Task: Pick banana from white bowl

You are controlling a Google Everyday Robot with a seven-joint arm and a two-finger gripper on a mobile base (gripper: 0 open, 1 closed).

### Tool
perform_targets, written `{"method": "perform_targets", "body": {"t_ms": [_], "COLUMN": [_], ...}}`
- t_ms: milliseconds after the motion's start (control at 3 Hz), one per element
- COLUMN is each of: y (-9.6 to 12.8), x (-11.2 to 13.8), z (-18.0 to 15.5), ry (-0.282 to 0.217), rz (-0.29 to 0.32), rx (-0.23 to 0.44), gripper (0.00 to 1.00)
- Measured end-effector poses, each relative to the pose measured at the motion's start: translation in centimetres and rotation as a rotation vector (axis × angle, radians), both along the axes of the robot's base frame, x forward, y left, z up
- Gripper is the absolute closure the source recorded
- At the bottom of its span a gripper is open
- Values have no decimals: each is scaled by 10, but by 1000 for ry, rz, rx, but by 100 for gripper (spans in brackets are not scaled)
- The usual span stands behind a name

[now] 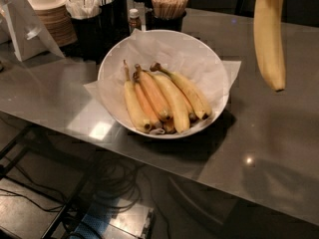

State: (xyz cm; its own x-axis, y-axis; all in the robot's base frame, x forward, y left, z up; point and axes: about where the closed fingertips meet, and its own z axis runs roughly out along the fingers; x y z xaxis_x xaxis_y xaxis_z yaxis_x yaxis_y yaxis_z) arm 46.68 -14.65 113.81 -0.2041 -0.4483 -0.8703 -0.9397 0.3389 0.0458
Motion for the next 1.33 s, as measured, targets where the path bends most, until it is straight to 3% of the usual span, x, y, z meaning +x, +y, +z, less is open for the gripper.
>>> {"method": "perform_targets", "body": {"t_ms": [333,667,1000,1333], "y": [25,75,99,99], "x": [-2,-13,-10,-10], "z": [-5,-11,-32,-32], "ry": [-30,-81,-31,-31], "rz": [23,131,192,192], "rx": [-99,-241,-263,-263], "gripper": [100,100,100,100]}}
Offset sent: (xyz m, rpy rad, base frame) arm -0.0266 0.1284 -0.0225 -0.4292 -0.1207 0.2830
